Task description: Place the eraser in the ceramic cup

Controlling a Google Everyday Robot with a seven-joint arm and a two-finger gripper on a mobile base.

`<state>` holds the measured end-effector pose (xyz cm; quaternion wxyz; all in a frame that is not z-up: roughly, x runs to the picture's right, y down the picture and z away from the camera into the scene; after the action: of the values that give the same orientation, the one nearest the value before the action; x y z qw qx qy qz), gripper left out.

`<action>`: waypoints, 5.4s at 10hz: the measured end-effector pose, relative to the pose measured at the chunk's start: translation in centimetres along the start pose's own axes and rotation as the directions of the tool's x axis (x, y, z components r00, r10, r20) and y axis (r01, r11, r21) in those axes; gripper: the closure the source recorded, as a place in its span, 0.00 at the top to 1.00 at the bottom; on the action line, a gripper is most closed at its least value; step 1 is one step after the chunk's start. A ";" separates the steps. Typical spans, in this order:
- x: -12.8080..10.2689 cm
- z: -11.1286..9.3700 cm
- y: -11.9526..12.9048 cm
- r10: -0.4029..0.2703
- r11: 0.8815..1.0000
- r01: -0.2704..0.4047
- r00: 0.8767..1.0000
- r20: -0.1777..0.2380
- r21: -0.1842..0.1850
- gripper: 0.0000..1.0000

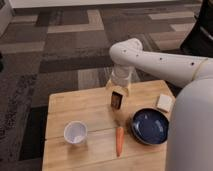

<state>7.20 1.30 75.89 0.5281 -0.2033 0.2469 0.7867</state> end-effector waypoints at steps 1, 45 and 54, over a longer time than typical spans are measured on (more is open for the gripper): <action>0.2 0.4 0.1 0.009 1.000 -0.009 1.000 -0.008 0.002 0.65; 26.8 -12.5 11.6 -0.762 0.647 0.762 0.647 0.024 0.000 0.00; 25.8 -8.8 10.3 -0.741 0.670 0.742 0.669 -0.055 -0.016 0.29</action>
<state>-11.13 11.50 55.70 0.7955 -0.3063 0.1608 0.4975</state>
